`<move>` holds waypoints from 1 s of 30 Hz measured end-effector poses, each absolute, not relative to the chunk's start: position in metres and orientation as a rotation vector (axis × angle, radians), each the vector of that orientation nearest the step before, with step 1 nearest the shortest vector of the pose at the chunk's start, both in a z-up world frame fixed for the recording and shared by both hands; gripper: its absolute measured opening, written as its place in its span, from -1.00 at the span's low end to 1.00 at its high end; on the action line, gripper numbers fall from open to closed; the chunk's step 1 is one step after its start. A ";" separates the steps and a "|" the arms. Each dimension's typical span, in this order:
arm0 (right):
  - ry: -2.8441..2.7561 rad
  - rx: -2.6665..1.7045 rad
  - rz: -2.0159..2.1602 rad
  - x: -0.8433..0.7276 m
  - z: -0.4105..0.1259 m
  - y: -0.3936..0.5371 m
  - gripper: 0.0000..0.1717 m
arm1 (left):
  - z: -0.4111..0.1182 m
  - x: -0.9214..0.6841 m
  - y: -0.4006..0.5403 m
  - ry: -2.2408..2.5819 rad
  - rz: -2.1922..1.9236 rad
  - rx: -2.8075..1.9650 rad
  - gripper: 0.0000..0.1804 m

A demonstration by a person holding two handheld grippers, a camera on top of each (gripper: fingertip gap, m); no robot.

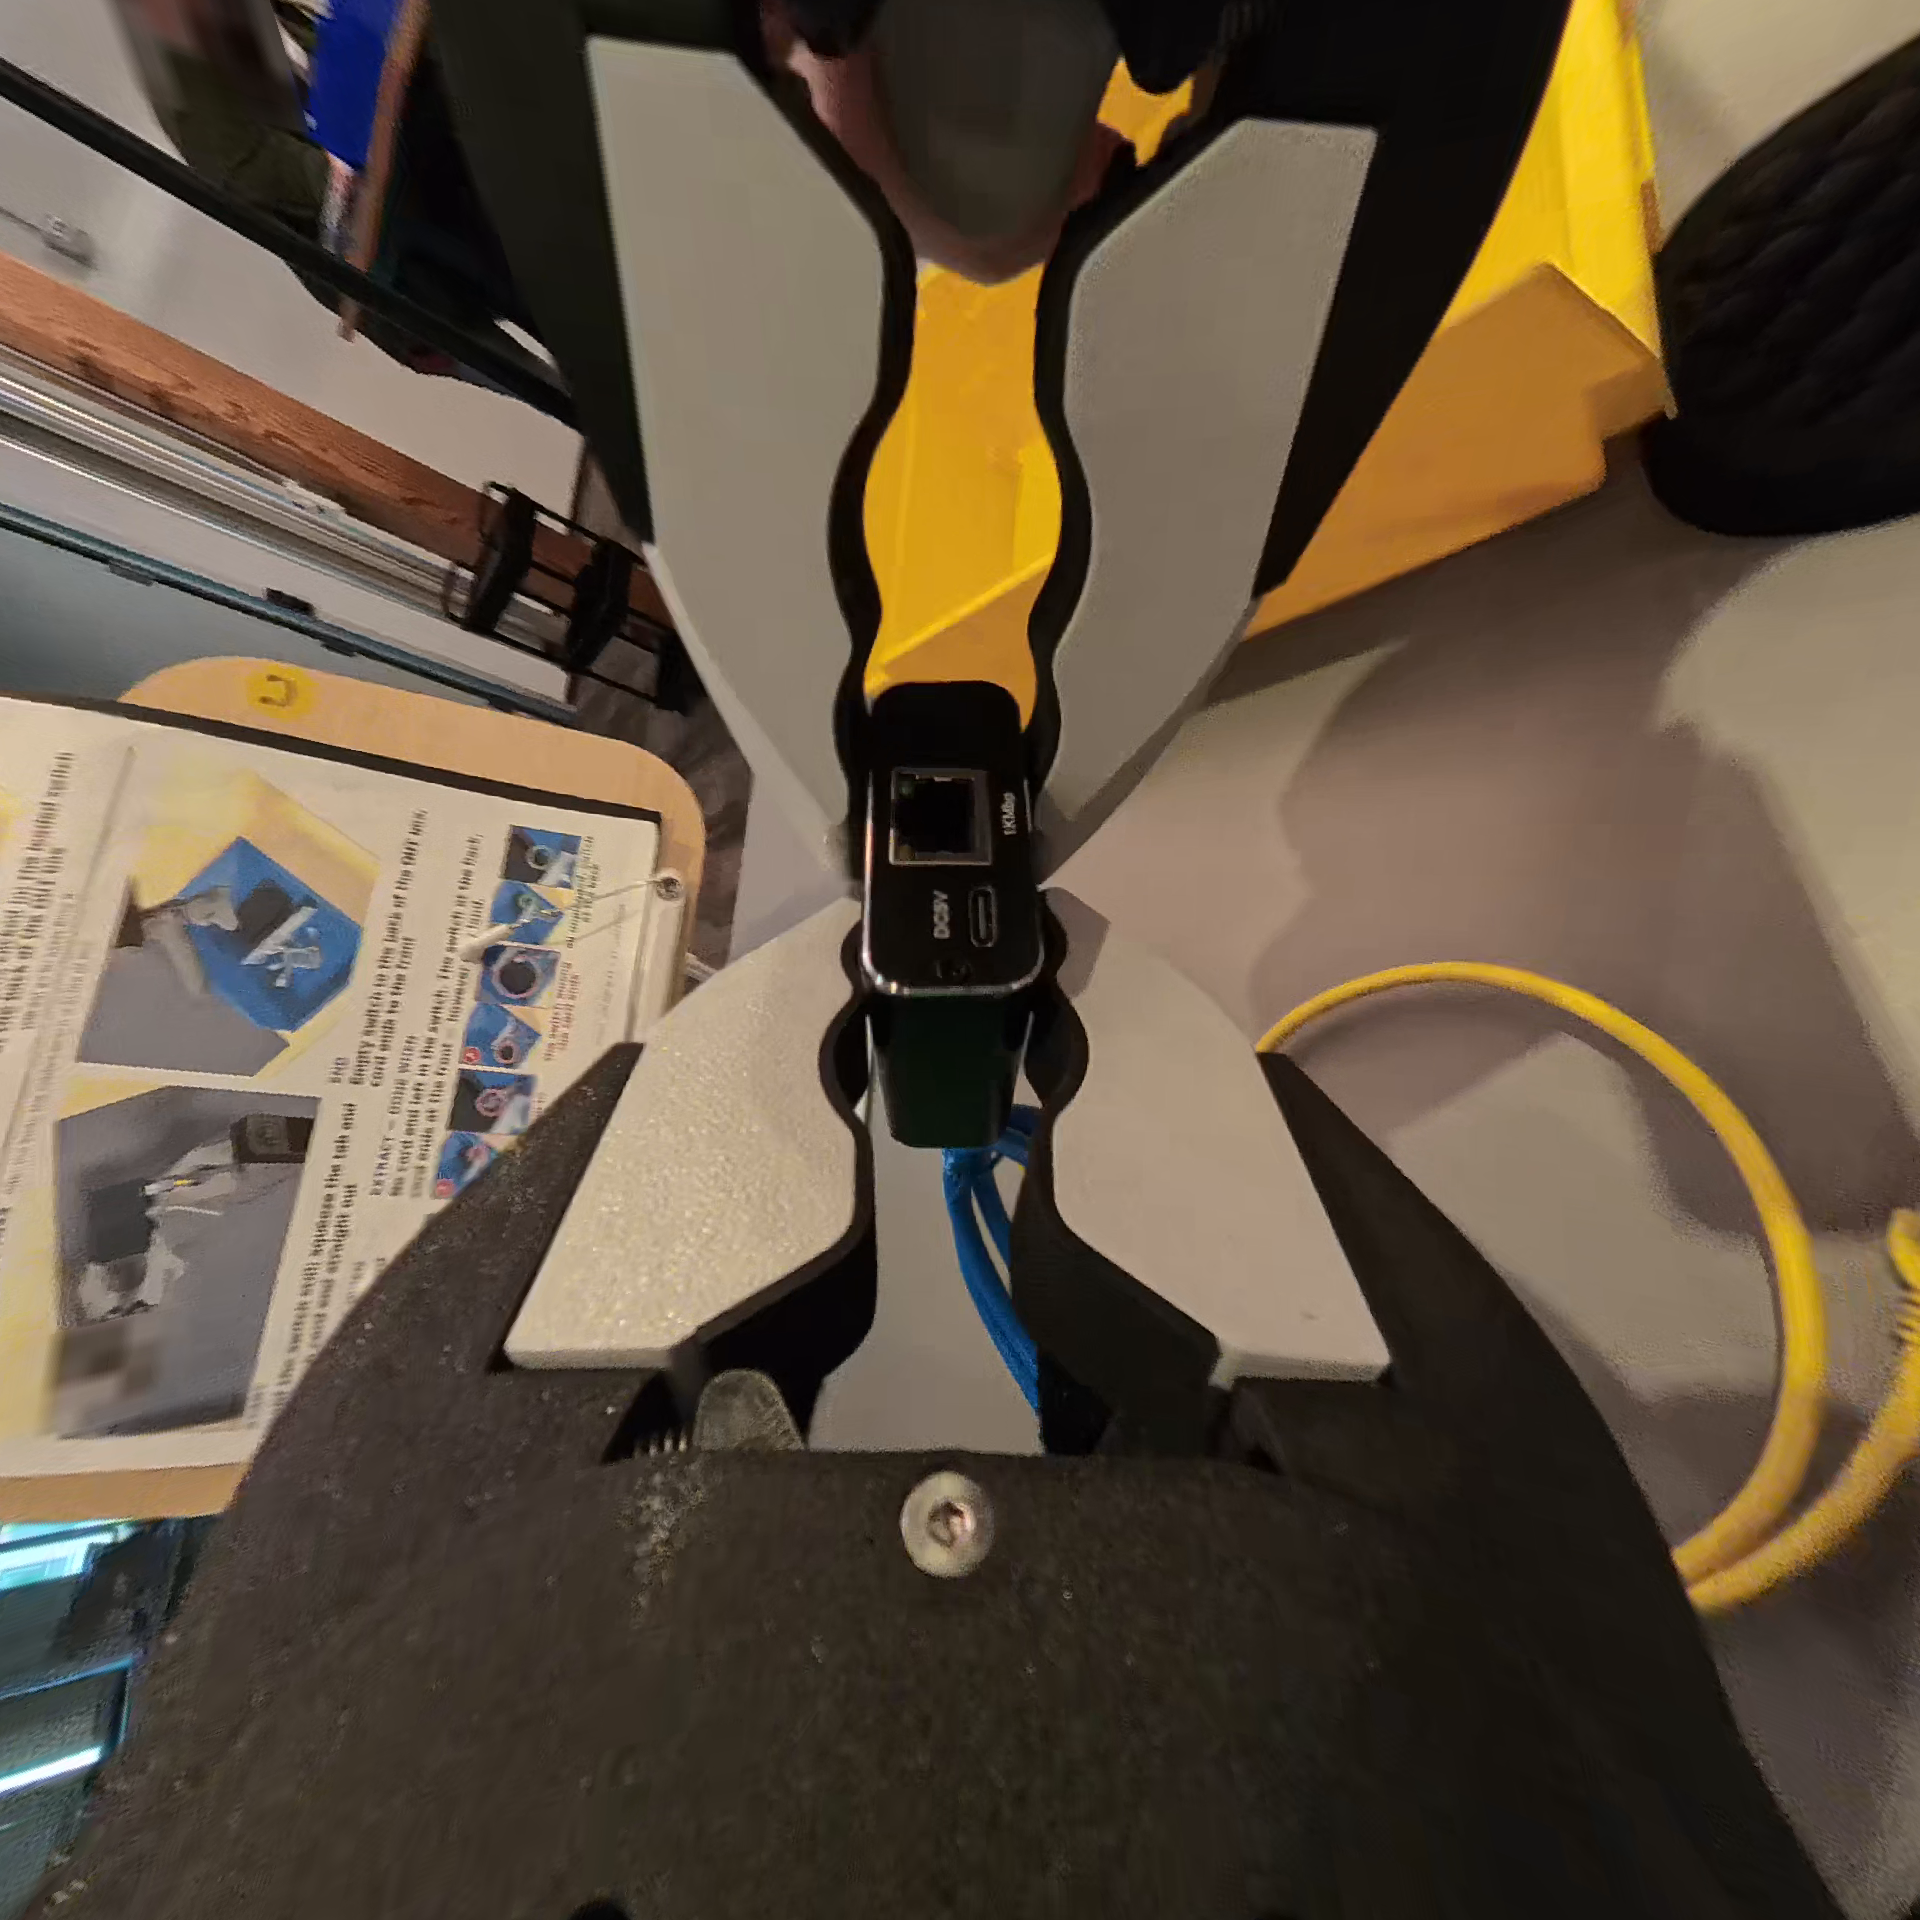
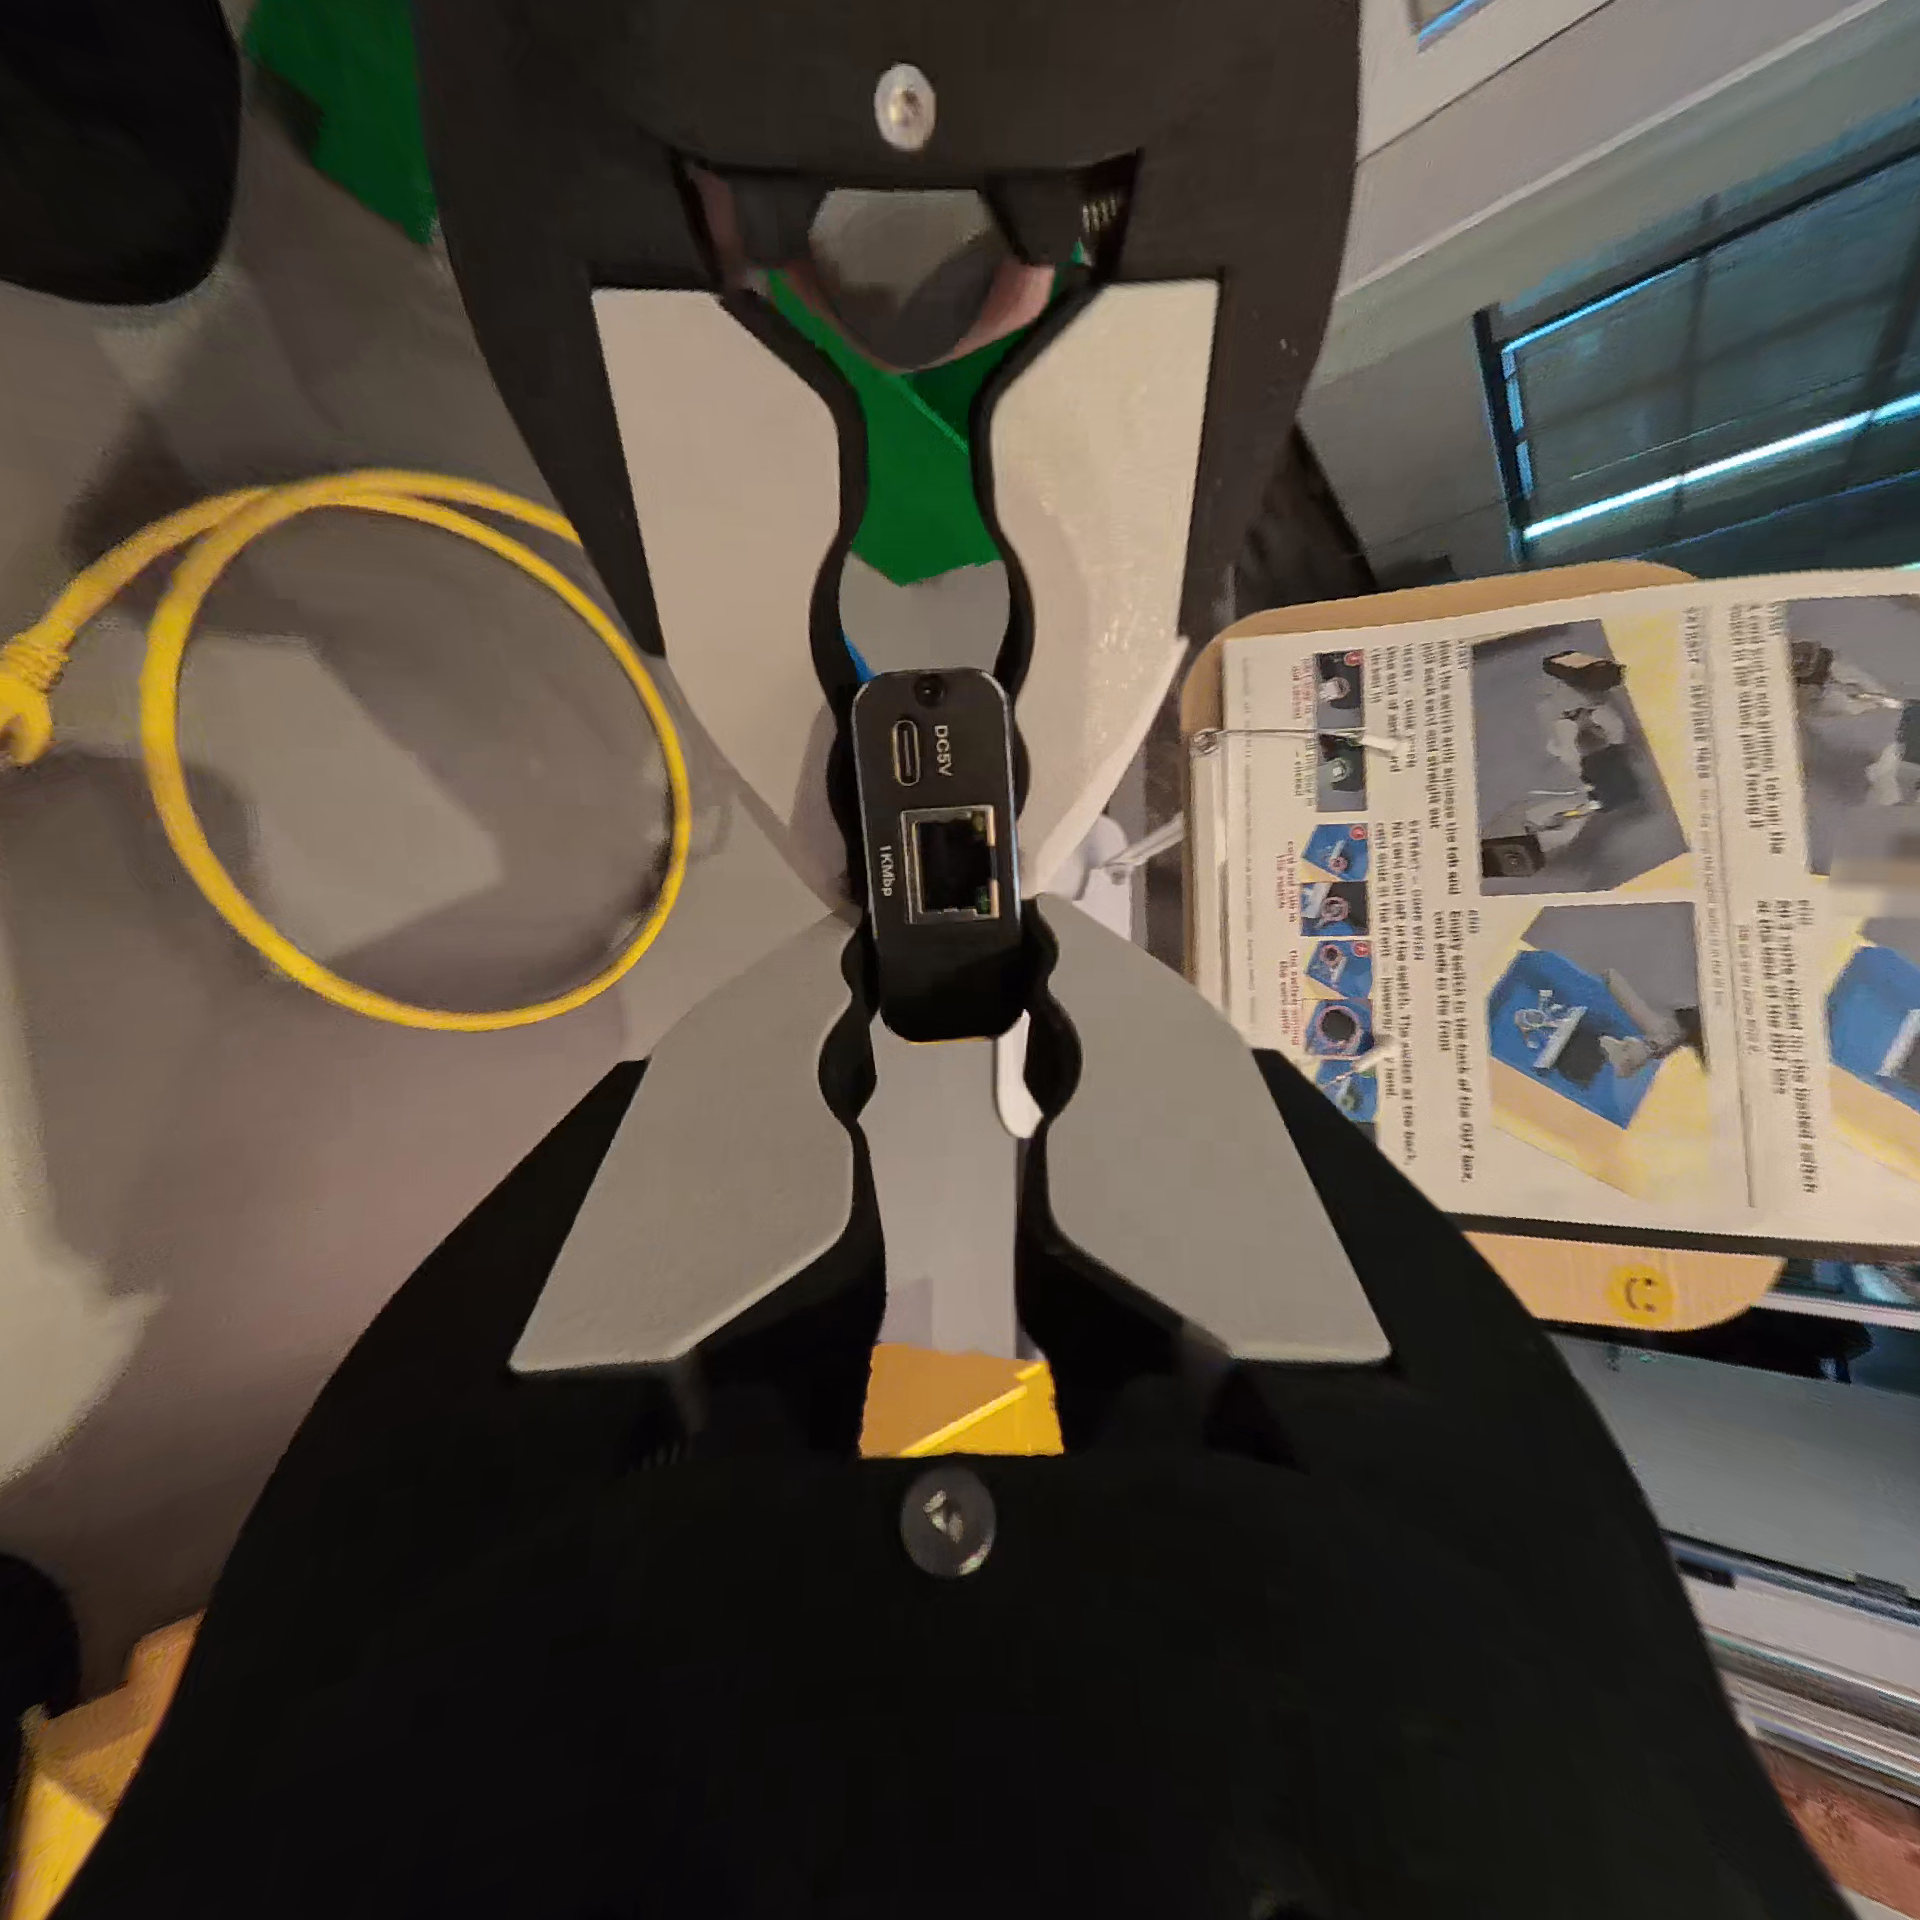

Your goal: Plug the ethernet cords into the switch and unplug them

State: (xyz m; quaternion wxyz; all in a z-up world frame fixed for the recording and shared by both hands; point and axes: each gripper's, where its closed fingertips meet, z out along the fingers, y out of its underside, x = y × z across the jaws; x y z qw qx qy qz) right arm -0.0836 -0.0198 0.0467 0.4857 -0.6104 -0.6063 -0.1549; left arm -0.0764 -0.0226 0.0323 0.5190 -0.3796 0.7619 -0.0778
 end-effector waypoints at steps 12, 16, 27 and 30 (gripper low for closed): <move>-1.380 -1.096 -0.636 -0.062 0.124 -0.057 -0.70 | 0.135 -0.146 -0.005 1.396 -0.555 -0.961 -0.27; -1.346 -0.990 -0.562 -0.056 0.145 -0.083 -0.70 | 0.163 -0.183 -0.002 1.266 -0.675 -0.929 -0.35; -1.339 -0.652 0.119 -0.090 0.169 -0.140 -0.70 | 0.116 -0.126 -0.029 1.494 -0.764 -0.822 -0.50; -1.362 -0.572 0.369 -0.102 0.162 -0.145 -0.70 | 0.112 -0.108 -0.059 1.544 -0.874 -0.721 -0.62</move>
